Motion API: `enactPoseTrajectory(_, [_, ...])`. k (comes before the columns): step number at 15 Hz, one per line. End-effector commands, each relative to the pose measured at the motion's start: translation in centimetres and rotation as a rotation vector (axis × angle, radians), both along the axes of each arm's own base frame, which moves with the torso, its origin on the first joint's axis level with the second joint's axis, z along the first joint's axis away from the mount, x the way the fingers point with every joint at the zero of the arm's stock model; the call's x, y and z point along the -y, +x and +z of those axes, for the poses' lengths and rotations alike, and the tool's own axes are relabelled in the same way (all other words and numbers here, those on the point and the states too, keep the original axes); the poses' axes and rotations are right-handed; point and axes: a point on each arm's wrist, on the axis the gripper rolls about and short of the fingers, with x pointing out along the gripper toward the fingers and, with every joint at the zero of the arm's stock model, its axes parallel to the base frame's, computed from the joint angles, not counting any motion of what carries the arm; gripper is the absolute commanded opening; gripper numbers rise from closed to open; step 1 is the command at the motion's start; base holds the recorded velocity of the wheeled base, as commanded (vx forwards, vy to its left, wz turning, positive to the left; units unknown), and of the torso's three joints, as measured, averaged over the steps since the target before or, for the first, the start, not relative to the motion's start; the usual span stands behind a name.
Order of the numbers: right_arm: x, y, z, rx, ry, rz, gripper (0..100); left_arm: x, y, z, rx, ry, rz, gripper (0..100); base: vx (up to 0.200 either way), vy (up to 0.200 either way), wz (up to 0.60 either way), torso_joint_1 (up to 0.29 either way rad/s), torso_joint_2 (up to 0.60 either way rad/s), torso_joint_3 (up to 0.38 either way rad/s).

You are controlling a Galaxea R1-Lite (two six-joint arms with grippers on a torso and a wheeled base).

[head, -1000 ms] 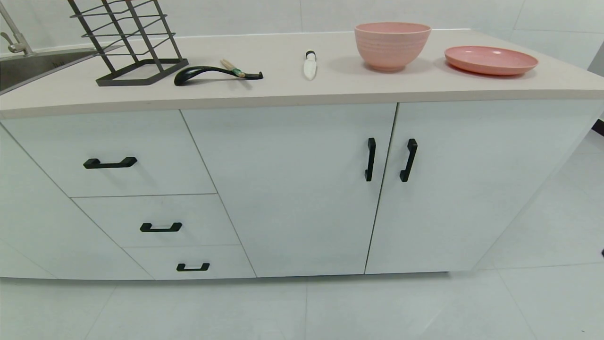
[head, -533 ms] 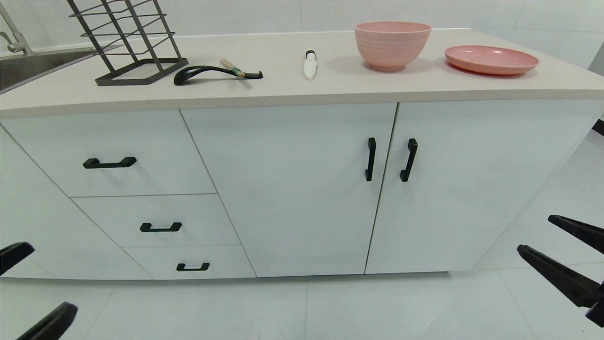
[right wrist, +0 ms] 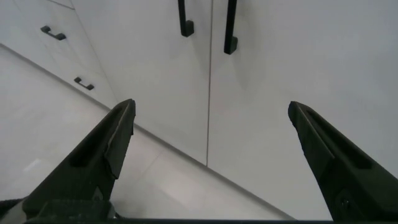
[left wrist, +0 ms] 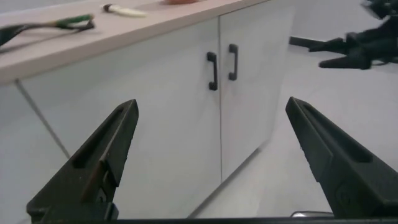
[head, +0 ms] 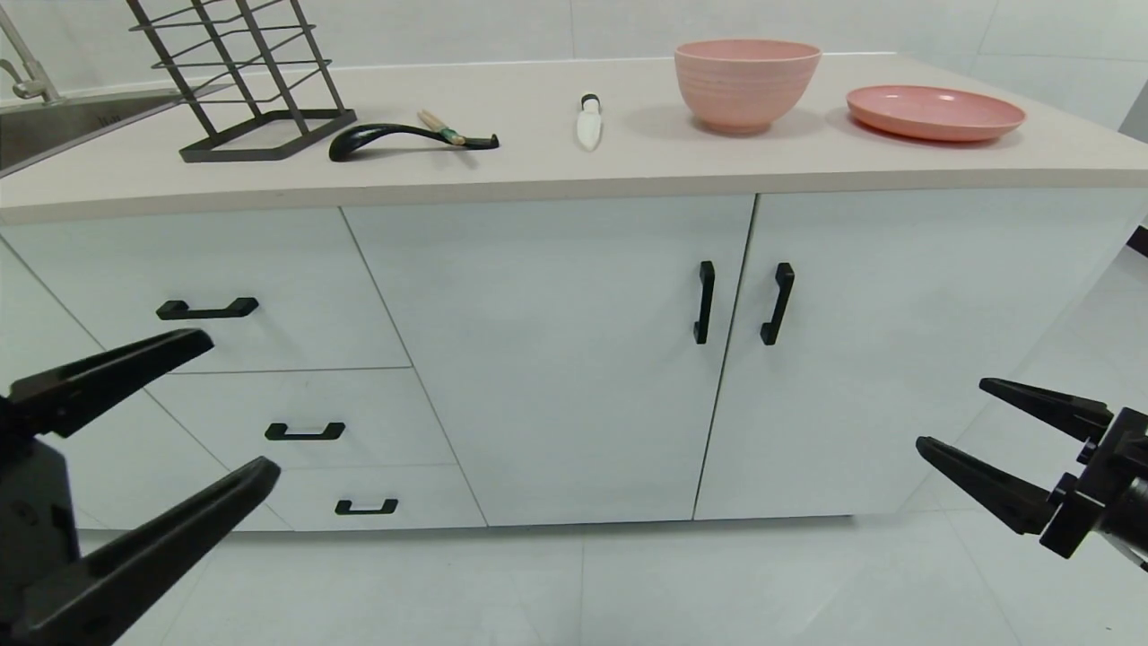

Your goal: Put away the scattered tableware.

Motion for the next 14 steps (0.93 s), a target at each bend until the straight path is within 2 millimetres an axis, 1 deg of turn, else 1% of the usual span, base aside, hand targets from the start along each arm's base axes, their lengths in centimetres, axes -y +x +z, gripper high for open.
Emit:
enactPoseTrajectory(1, [-0.2, 1.1, -0.2, -0.011, -0.002, 0.008, 100, 1.4, 3.6, -1.0, -0.028, 0.055, -0.131, 100, 0.0, 0.0, 0.0, 0.0, 0.0, 0.0])
enactPoseTrajectory(3, [-0.3, 1.8, -0.2, 0.01, -0.019, 0.048, 100, 2.9, 4.9, -0.8, -0.002, 0.071, -0.271, 100, 0.0, 0.0, 0.0, 0.0, 0.0, 0.0])
enactPoseTrajectory(4, [-0.5, 2.2, -0.1, 0.015, -0.018, 0.06, 100, 3.7, 5.9, -0.5, 0.014, 0.076, -0.312, 100, 0.0, 0.0, 0.0, 0.0, 0.0, 0.0])
enactPoseTrajectory(5, [-0.5, 2.5, 0.0, 0.023, -0.019, 0.067, 100, 4.1, 6.4, -0.4, 0.02, 0.077, -0.332, 100, 0.0, 0.0, 0.0, 0.0, 0.0, 0.0])
enactPoseTrajectory(6, [-0.8, 3.4, 0.4, 0.058, -0.02, 0.113, 100, 5.1, 7.9, -0.2, 0.039, 0.077, -0.371, 100, 0.0, 0.0, 0.0, 0.0, 0.0, 0.0])
enactPoseTrajectory(7, [-0.9, 4.1, 0.5, 0.074, -0.024, 0.159, 100, 6.1, 8.6, 0.0, 0.051, 0.073, -0.404, 100, 0.0, 0.0, 0.0, 0.0, 0.0, 0.0])
enactPoseTrajectory(8, [-1.0, 4.5, 0.5, 0.085, -0.03, 0.178, 100, 6.9, 8.8, 0.1, 0.057, 0.071, -0.432, 100, 0.0, 0.0, 0.0, 0.0, 0.0, 0.0])
enactPoseTrajectory(10, [-1.3, 5.9, 1.3, 0.15, -0.042, 0.218, 100, 9.8, 9.8, 0.2, 0.049, 0.066, -0.516, 100, 0.0, 0.0, 0.0, 0.0, 0.0, 0.0])
enactPoseTrajectory(11, [-1.3, 6.2, 1.4, 0.16, -0.045, 0.228, 100, 10.4, 10.1, 0.1, 0.044, 0.064, -0.524, 100, 0.0, 0.0, 0.0, 0.0, 0.0, 0.0])
enactPoseTrajectory(12, [-1.4, 6.4, 1.2, 0.159, -0.048, 0.24, 100, 11.1, 10.6, -0.1, 0.036, 0.064, -0.528, 100, 0.0, 0.0, 0.0, 0.0, 0.0, 0.0])
enactPoseTrajectory(13, [-1.5, 7.0, 0.4, 0.145, -0.051, 0.264, 100, 12.4, 11.5, -0.5, 0.022, 0.065, -0.544, 100, 0.0, 0.0, 0.0, 0.0, 0.0, 0.0])
enactPoseTrajectory(14, [-1.7, 7.5, -0.3, 0.137, -0.07, 0.28, 100, 14.0, 11.8, -0.8, 0.016, 0.065, -0.573, 100, 0.0, 0.0, 0.0, 0.0, 0.0, 0.0])
